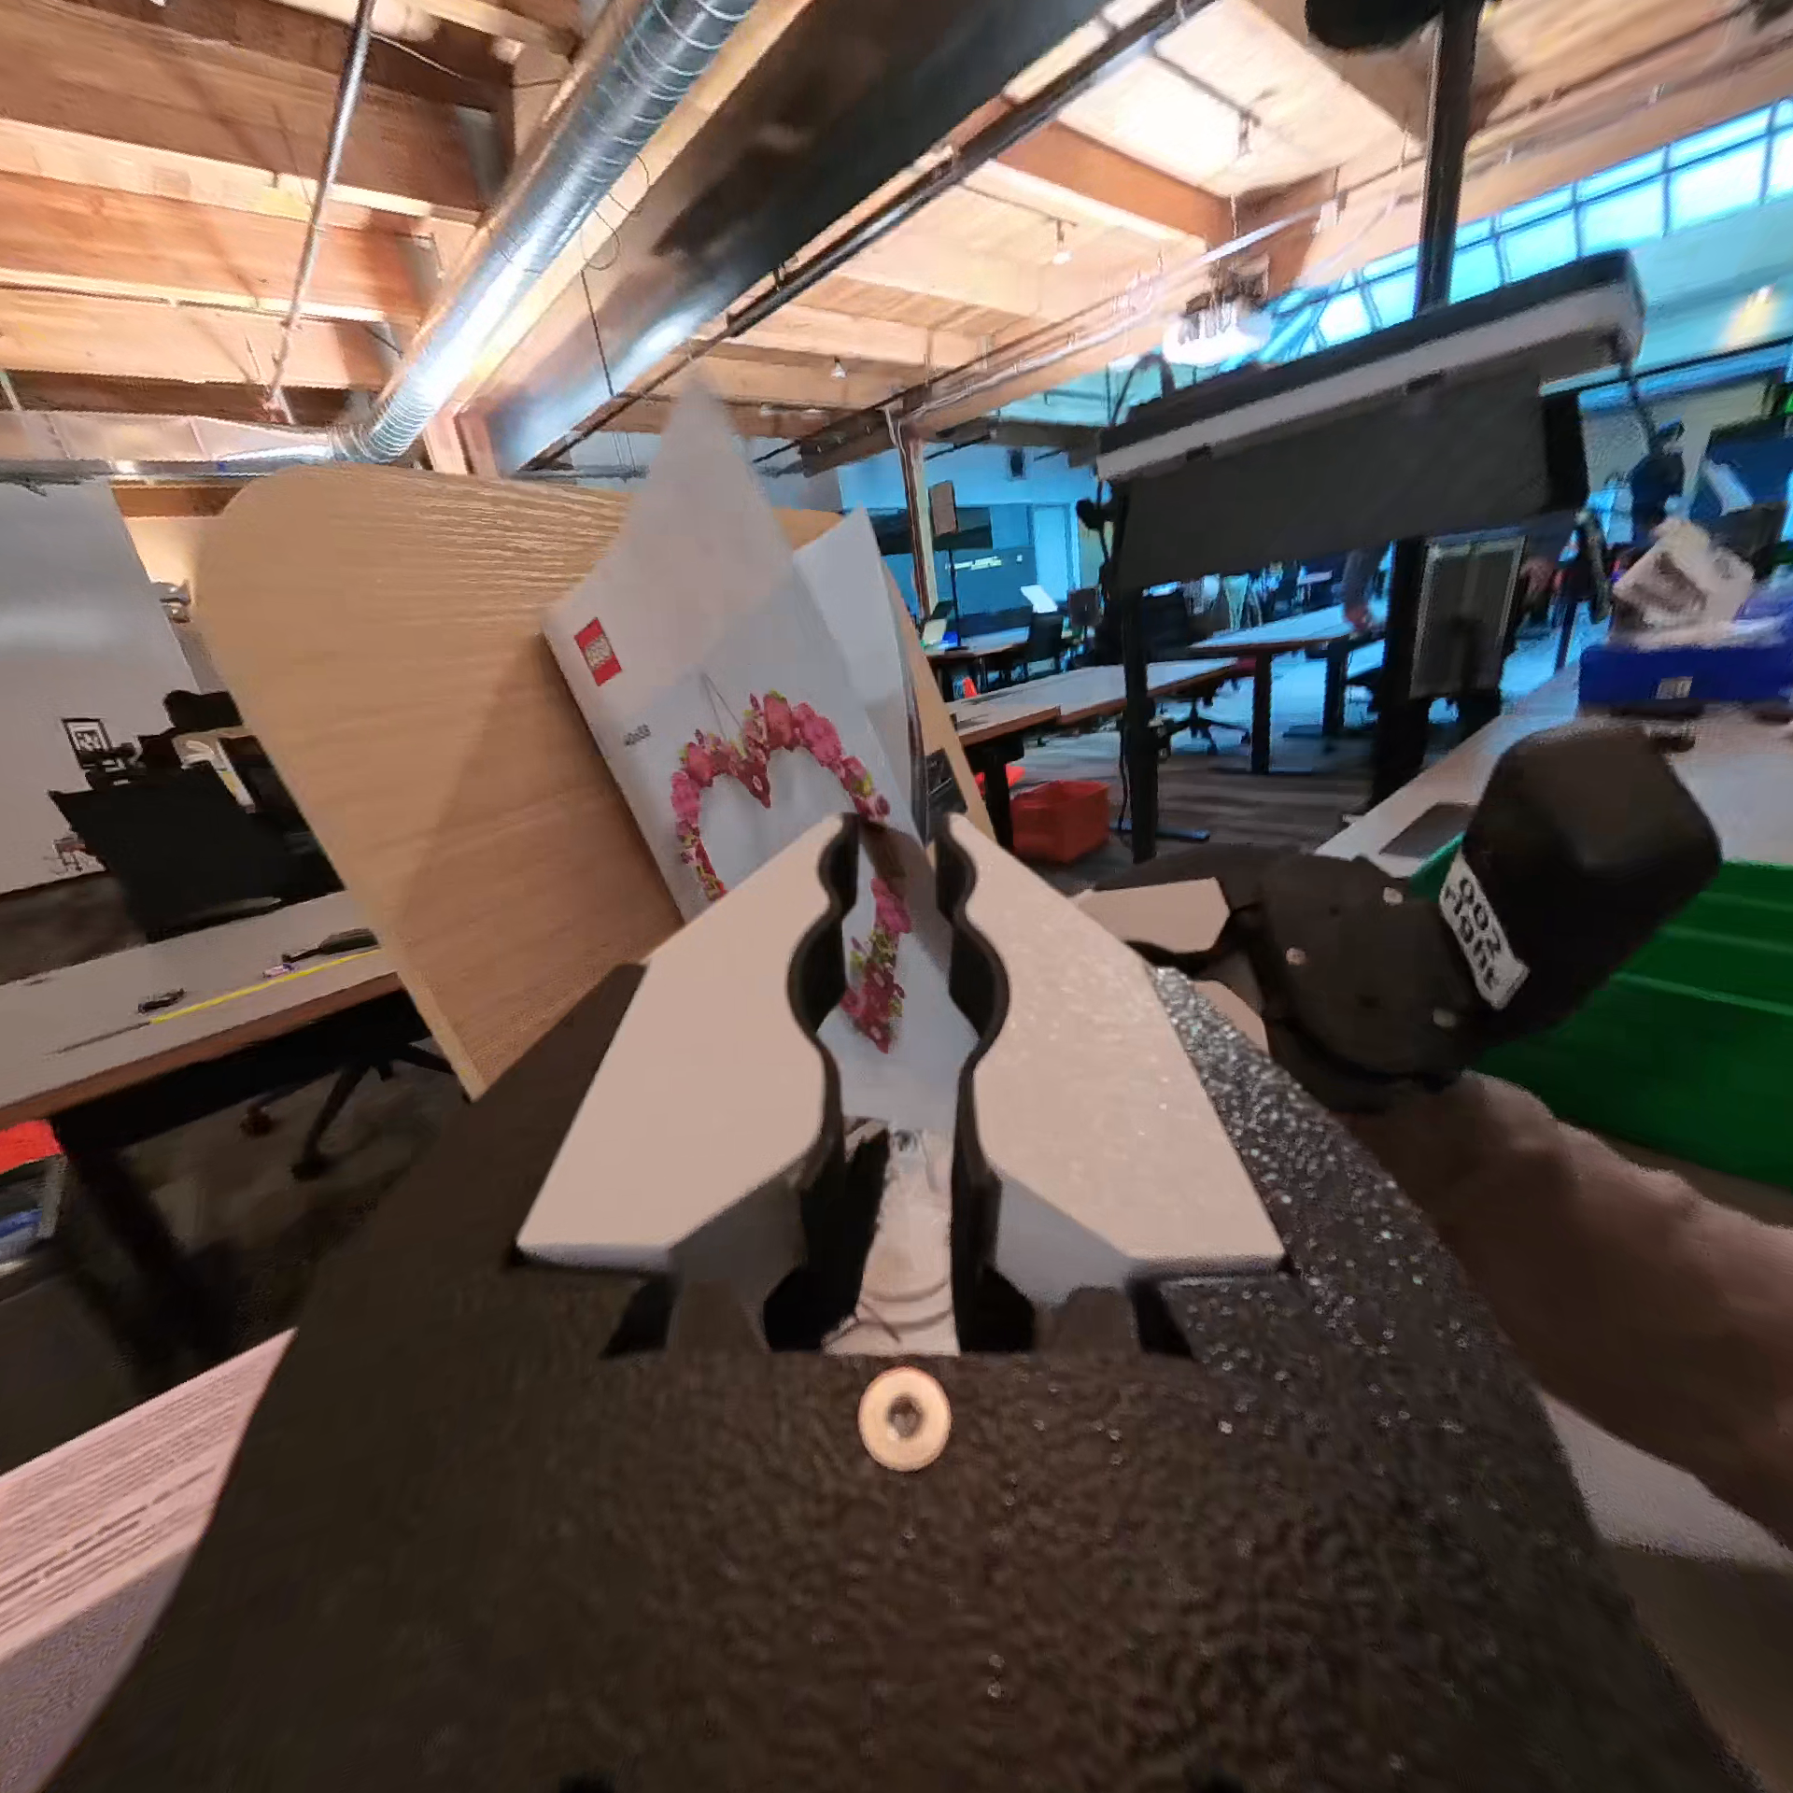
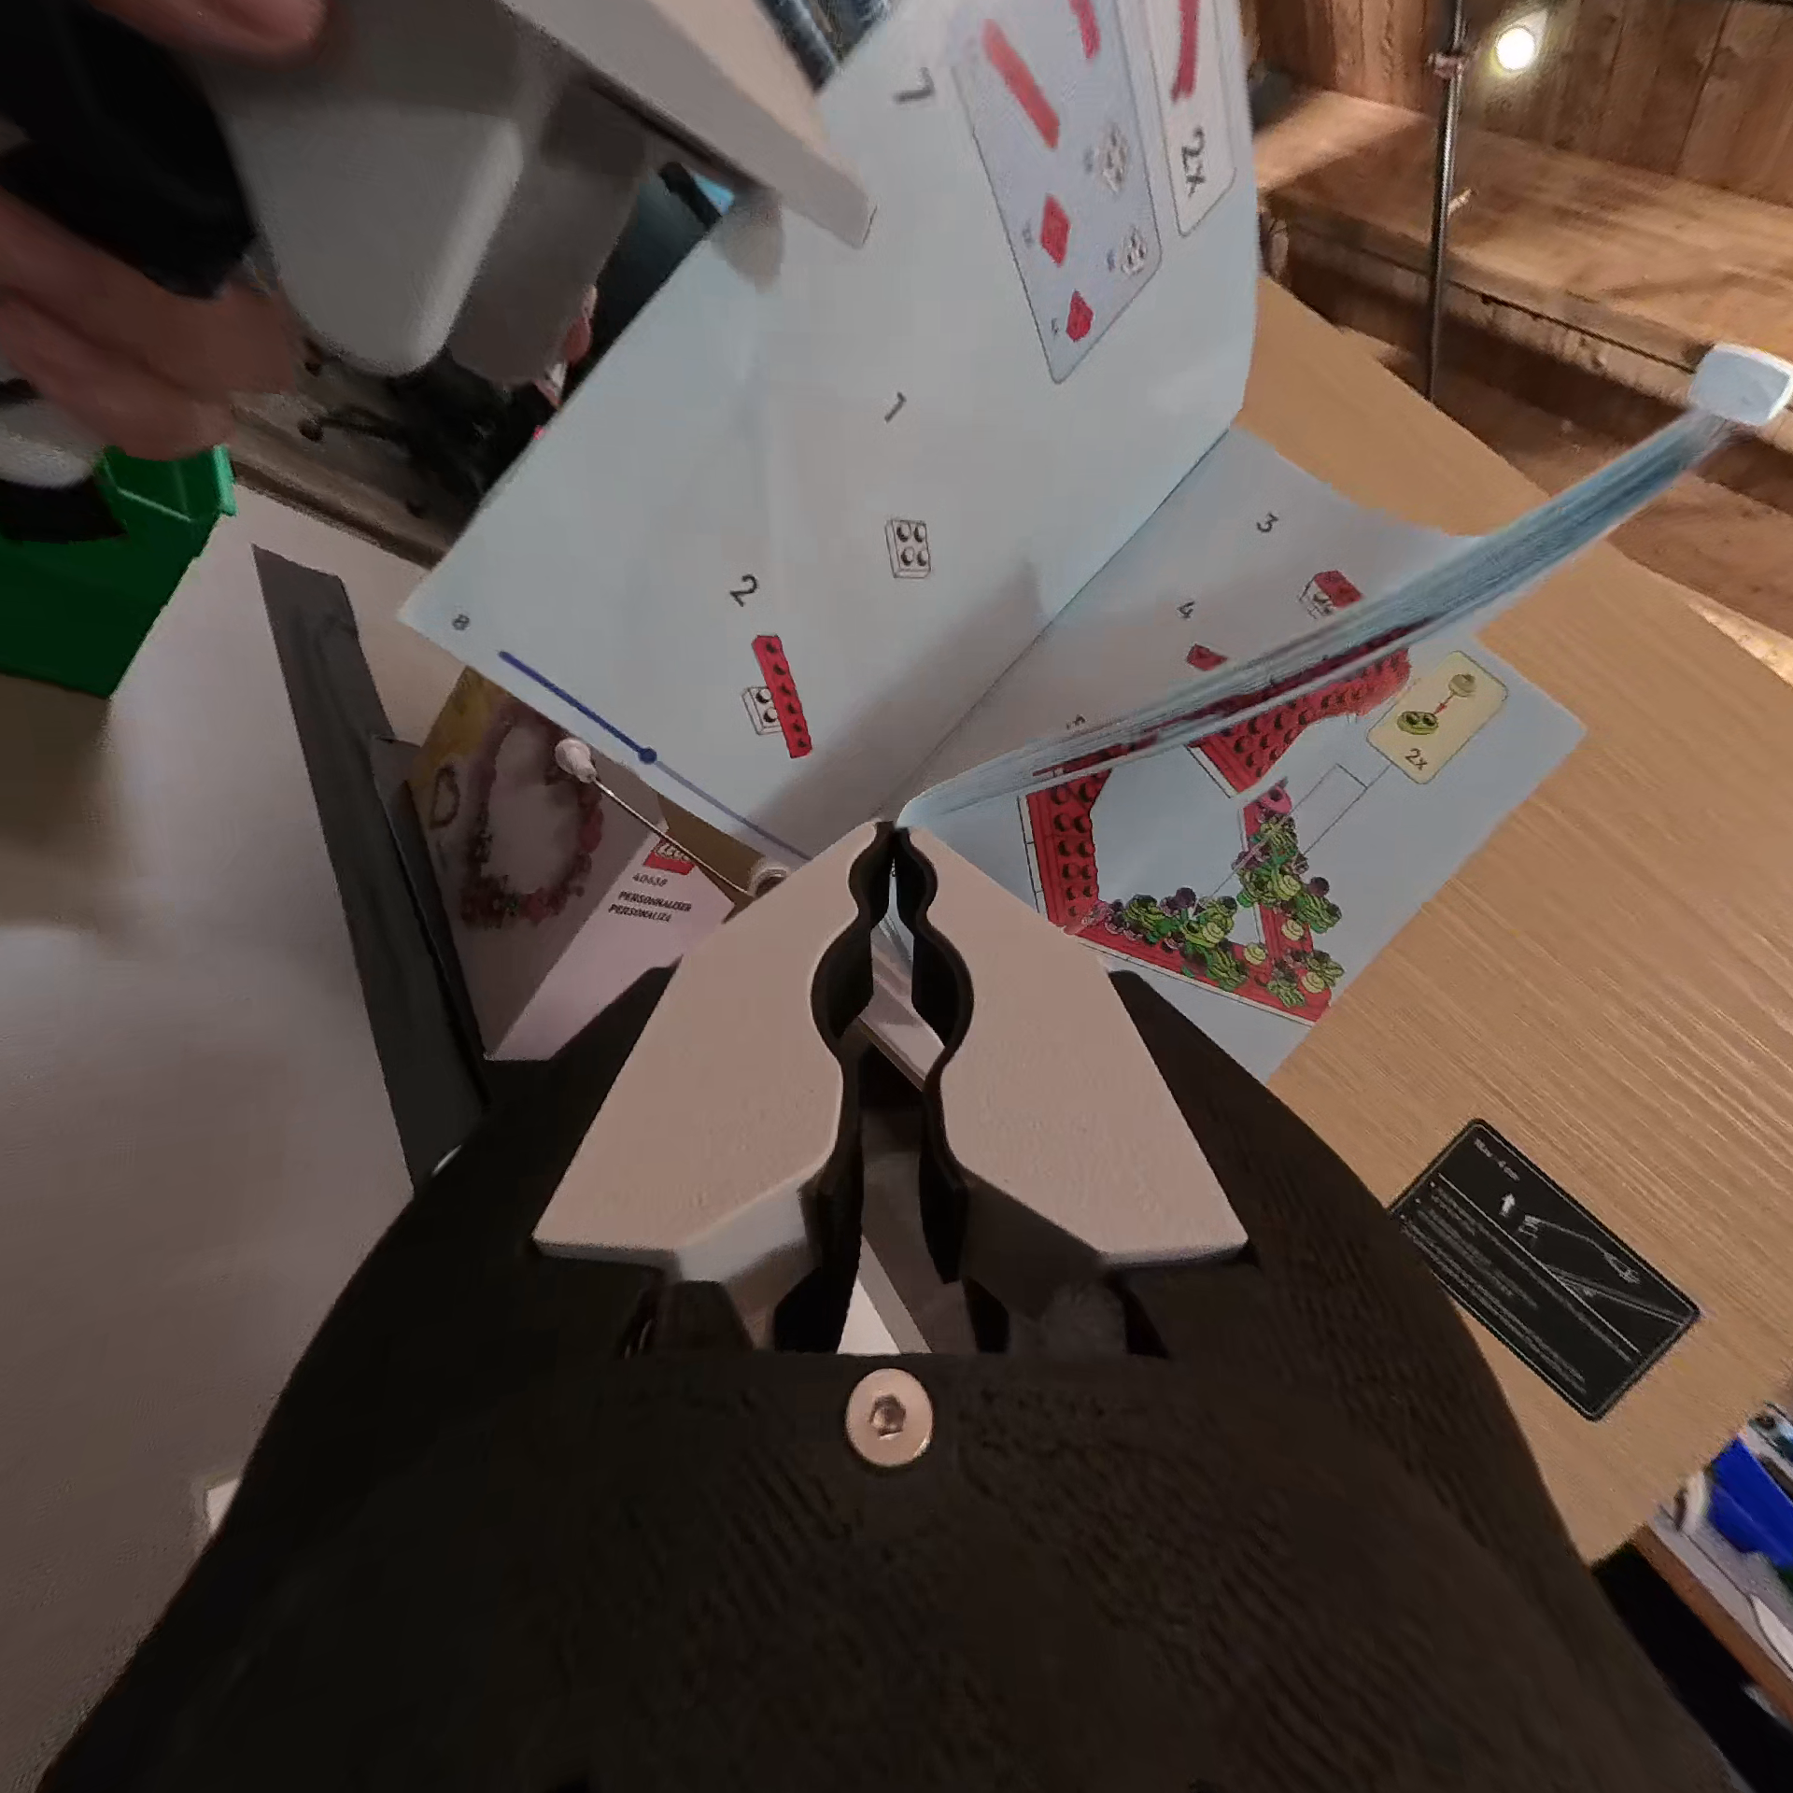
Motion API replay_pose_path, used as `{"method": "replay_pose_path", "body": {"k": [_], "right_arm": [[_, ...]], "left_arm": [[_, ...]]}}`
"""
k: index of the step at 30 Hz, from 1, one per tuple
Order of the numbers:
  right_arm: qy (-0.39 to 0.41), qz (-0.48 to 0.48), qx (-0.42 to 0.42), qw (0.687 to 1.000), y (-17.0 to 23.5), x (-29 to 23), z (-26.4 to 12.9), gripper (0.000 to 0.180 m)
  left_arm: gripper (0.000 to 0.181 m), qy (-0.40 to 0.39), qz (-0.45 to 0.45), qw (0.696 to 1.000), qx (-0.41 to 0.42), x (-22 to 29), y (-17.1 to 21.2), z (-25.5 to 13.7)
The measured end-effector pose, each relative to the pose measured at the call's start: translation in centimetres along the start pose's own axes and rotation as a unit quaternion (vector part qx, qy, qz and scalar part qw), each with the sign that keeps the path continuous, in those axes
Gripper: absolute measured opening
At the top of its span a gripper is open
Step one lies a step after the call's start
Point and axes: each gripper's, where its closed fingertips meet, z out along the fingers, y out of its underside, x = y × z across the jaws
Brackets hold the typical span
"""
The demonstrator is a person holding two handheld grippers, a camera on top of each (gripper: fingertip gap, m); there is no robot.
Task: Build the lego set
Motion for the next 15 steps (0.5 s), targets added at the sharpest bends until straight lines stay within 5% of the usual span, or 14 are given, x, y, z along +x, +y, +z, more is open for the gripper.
{"method": "replay_pose_path", "body": {"k": [4, 8, 12, 15], "right_arm": [[-0.004, -0.014, -0.01, 1.0, 0.2, -0.4, 0.3, 0.0], [-0.009, -0.017, -0.009, 1.0, 0.0, -0.9, 0.6, 0.0], [-0.02, -0.024, -0.01, 0.999, -0.1, -1.6, 1.0, 0.0], [-0.035, -0.029, -0.007, 0.999, -0.3, -2.2, 1.0, 0.0]], "left_arm": [[0.022, -0.109, 0.002, 0.994, 0.008, -3.5, -1.0, -1.4], [0.057, -0.158, 0.041, 0.986, 0.041, -5.3, -3.7, -4.2], [0.037, -0.087, 0.066, 0.988, 0.113, -2.3, -7.3, -5.8], [0.027, -0.014, 0.044, 0.995, 0.093, 0.6, -7.0, -4.8]]}}
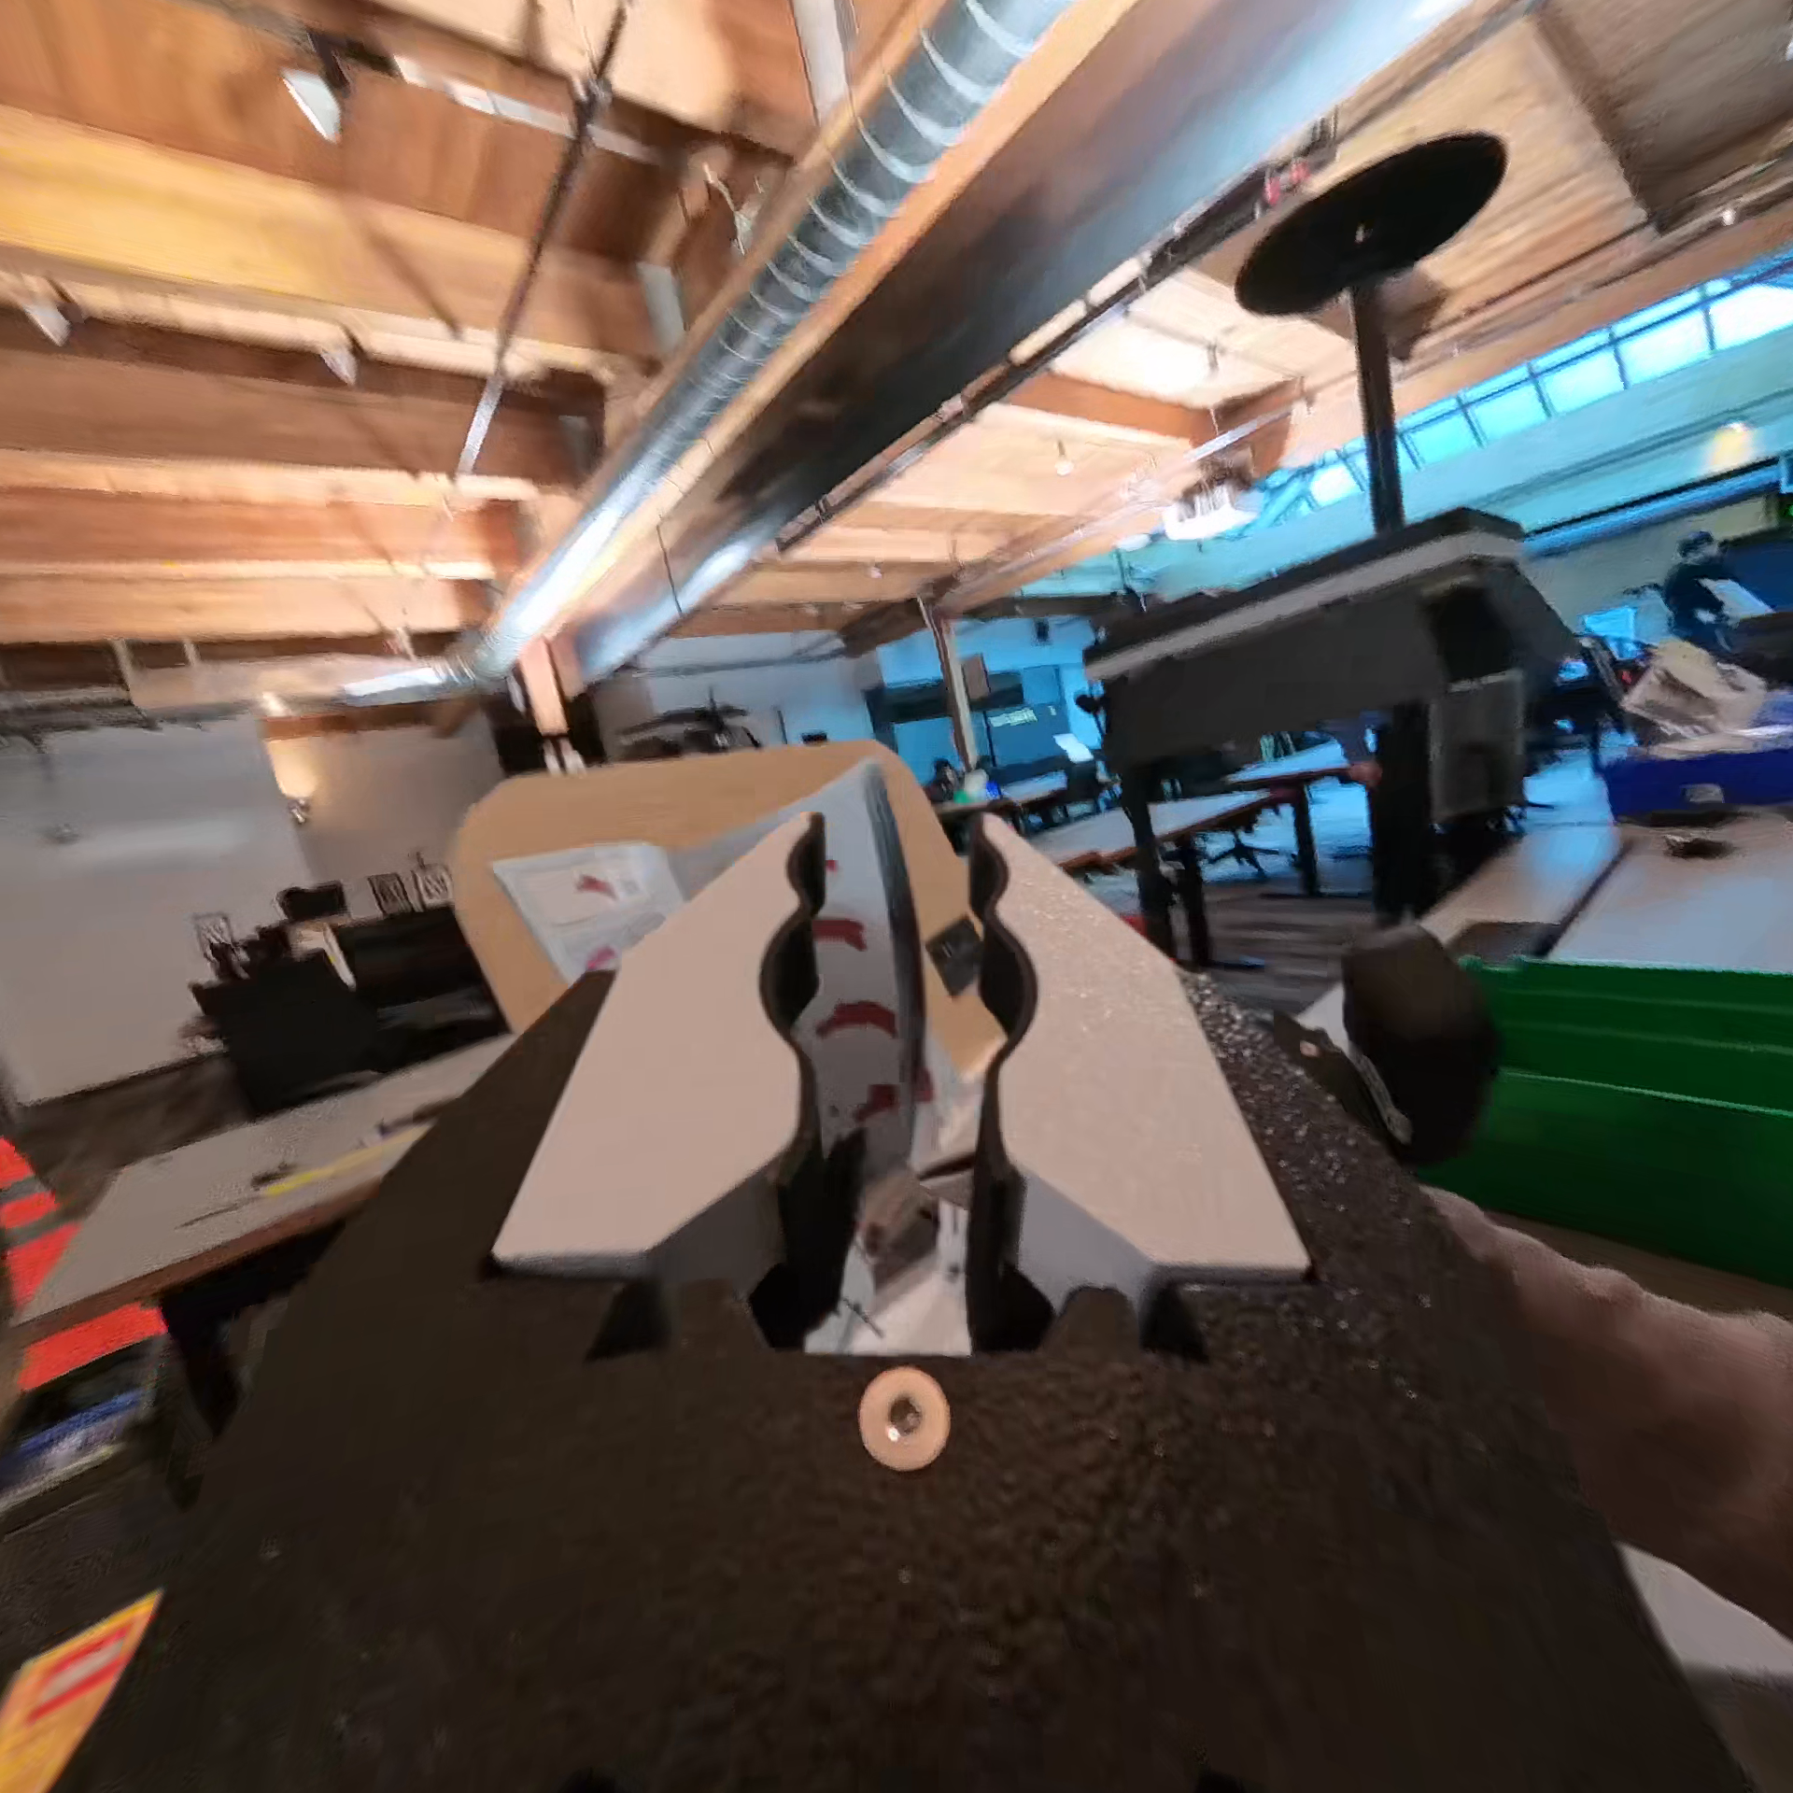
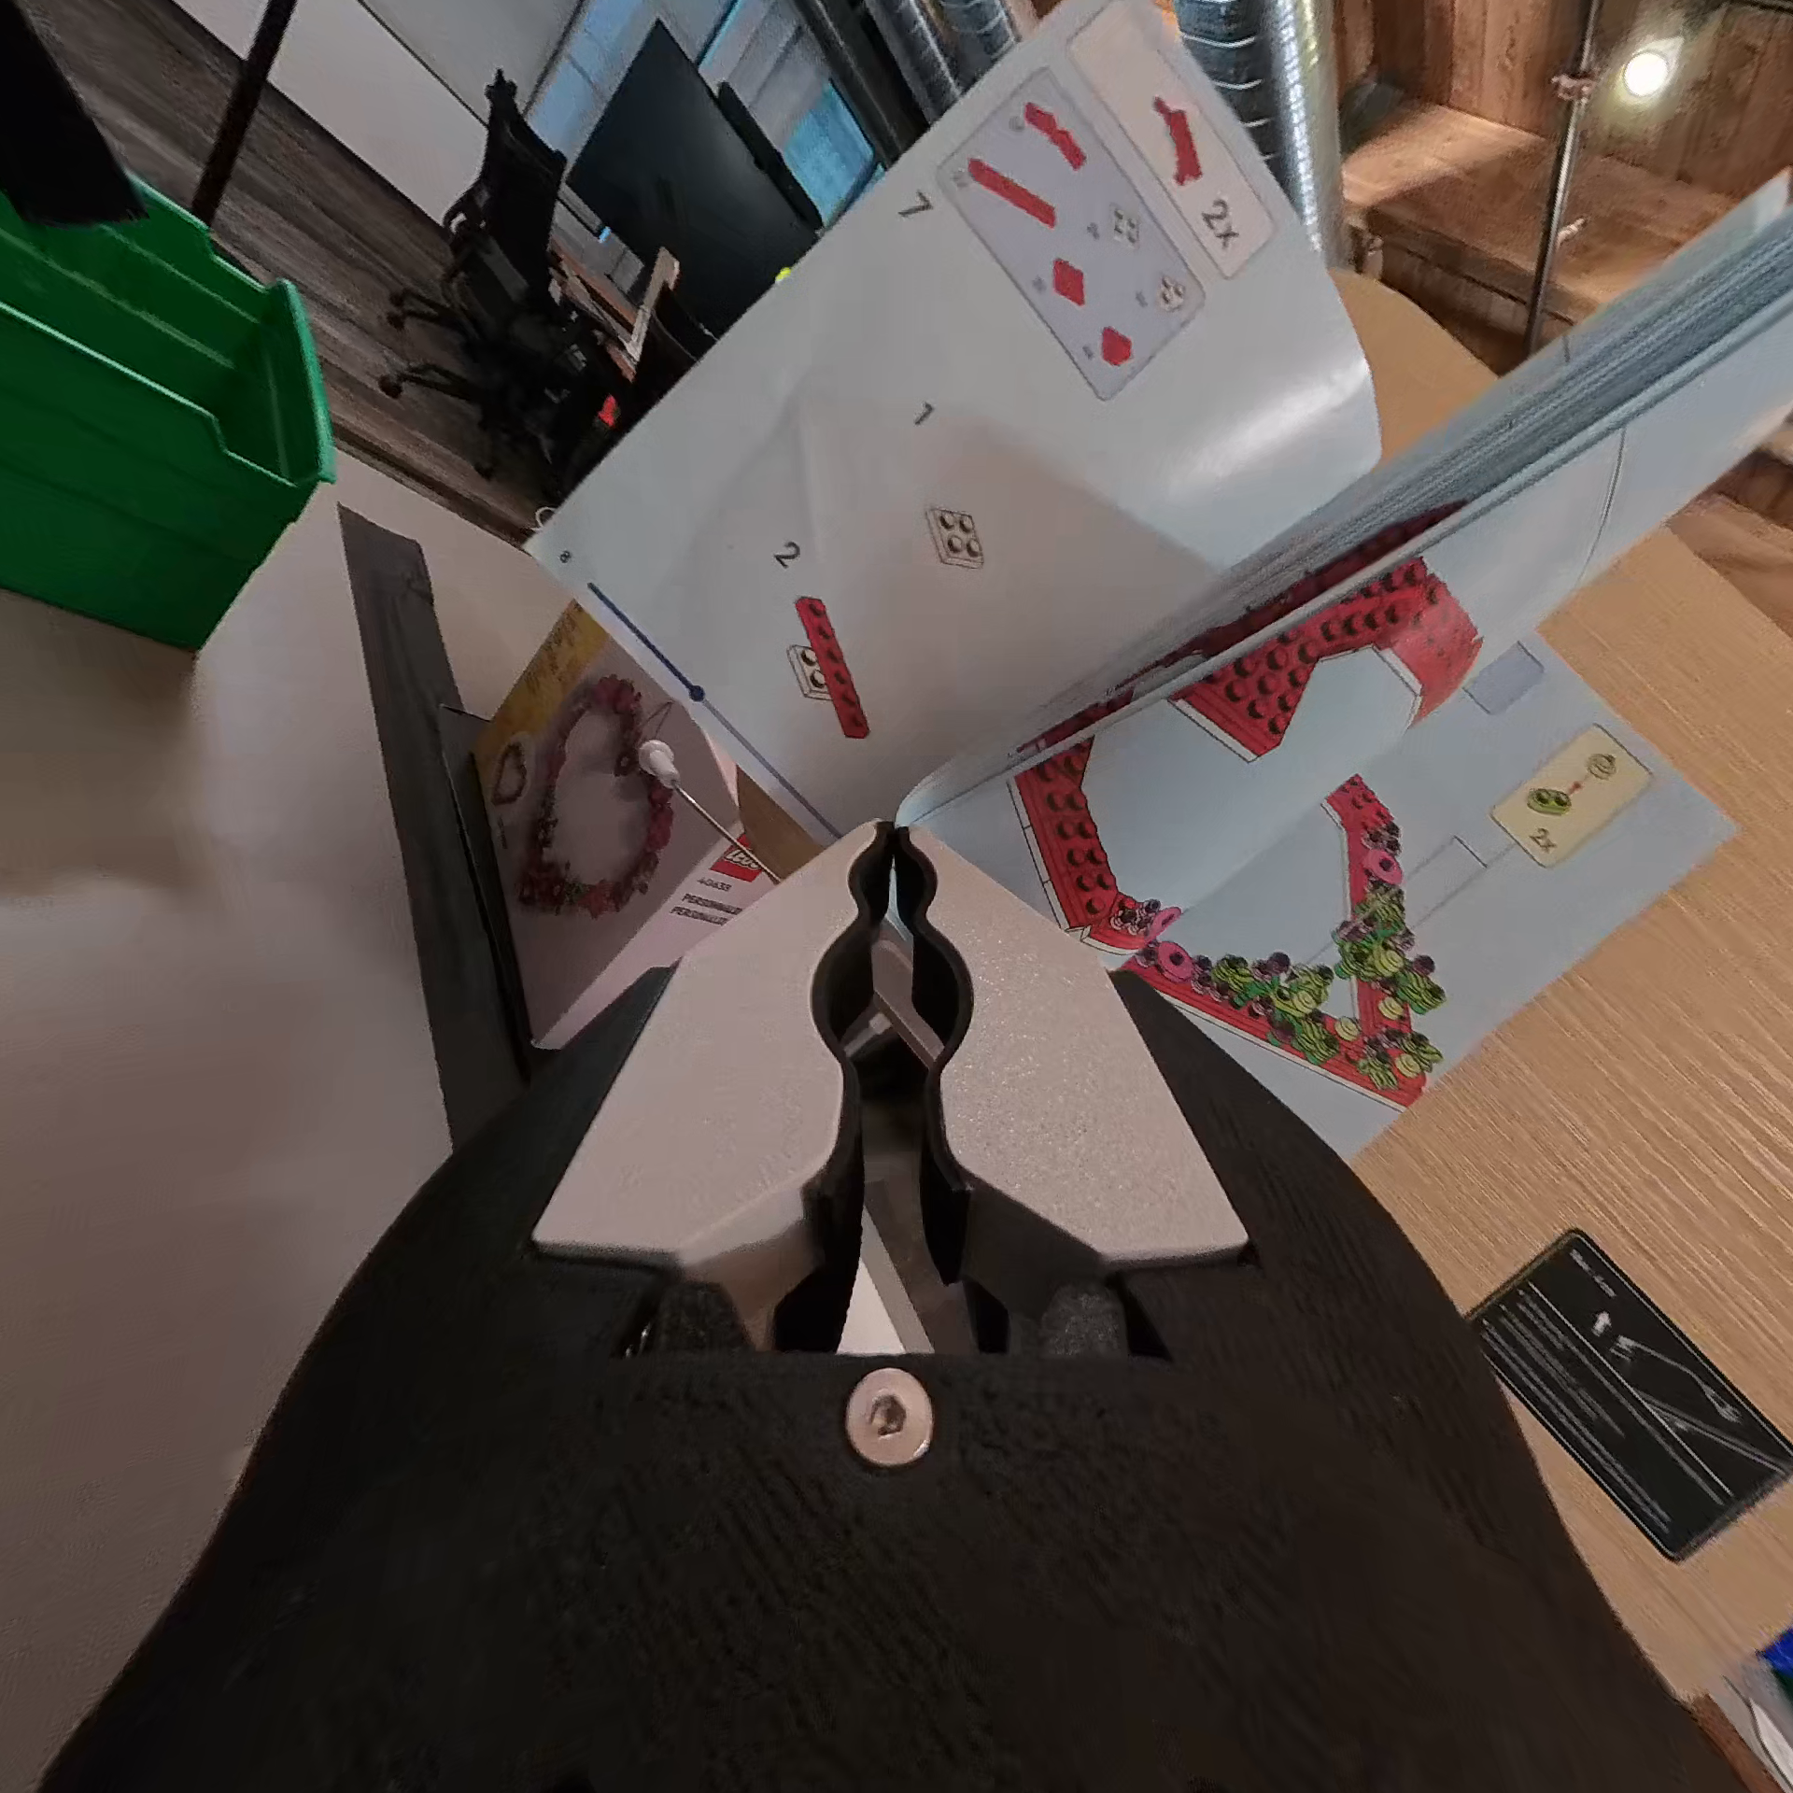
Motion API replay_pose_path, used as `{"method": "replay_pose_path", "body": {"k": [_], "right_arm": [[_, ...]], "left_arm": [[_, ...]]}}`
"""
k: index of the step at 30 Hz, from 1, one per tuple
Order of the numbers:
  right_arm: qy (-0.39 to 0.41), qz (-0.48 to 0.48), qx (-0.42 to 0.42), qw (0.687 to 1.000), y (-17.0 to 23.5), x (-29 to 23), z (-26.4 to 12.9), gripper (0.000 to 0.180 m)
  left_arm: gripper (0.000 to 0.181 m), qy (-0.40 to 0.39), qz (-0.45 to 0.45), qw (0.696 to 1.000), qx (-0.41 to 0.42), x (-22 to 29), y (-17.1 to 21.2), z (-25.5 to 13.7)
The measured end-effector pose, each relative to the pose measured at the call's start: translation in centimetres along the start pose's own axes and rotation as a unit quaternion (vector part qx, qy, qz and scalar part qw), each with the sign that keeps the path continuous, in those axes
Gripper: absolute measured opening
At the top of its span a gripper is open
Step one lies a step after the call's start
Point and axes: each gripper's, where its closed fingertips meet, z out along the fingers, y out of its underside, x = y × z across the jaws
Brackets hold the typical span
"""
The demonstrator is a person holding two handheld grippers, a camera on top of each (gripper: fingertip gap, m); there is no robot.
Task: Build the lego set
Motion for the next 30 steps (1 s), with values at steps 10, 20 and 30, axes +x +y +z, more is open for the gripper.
{"method": "replay_pose_path", "body": {"k": [10, 20, 30], "right_arm": [[-0.048, 0.024, 0.045, 0.998, -1.2, -0.9, -0.9, 0.0], [-0.081, 0.047, 0.073, 0.993, -1.9, -1.2, -1.7, 0.0], [-0.092, 0.049, 0.075, 0.992, -1.9, -1.5, -1.8, 0.0]], "left_arm": [[0.031, 0.015, -0.062, 0.992, -0.11, 0.8, 9.0, 4.1], [0.018, 0.08, -0.188, 0.977, -0.052, 0.9, 9.7, 4.2], [0.0, 0.1, -0.194, 0.974, -0.062, 1.2, 11.5, 4.3]]}}
